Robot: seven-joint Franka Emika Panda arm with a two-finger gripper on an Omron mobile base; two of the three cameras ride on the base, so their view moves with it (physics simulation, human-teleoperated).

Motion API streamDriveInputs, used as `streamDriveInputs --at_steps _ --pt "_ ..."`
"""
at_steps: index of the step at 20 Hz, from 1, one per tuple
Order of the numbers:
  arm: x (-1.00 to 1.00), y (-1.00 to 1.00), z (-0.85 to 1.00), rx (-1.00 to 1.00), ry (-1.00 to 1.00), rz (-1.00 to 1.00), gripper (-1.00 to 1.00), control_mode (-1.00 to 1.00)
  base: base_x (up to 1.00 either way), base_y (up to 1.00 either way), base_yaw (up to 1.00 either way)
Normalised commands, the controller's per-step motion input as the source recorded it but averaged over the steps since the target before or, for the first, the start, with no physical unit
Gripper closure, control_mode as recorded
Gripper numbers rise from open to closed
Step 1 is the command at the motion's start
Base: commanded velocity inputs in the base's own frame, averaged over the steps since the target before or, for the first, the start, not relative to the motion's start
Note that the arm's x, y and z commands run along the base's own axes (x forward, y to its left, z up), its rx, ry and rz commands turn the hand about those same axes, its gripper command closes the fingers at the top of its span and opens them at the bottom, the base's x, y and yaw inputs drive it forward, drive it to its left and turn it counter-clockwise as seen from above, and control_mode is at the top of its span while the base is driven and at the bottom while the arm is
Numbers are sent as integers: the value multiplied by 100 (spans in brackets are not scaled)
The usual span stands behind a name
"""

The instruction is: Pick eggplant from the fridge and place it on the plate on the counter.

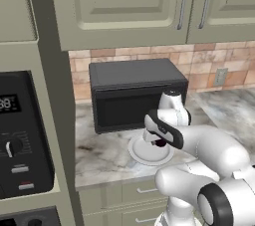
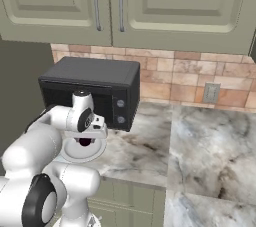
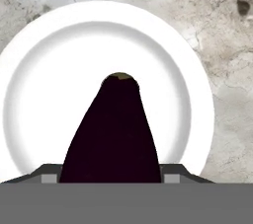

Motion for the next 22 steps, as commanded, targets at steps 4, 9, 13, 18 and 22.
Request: streamDriveInputs --at_steps 4,9,13,18,22 --pt "0 0 0 0 1 0 -100 -100 0 0 0" --pt "0 0 0 0 0 0 -100 -100 0 0 0" --pt "0 0 0 0 0 0 -100 -100 0 0 0" --pt "0 0 9 0 0 0 -100 -100 0 0 0" --pt "-9 0 48 0 0 0 -100 -100 0 0 0"
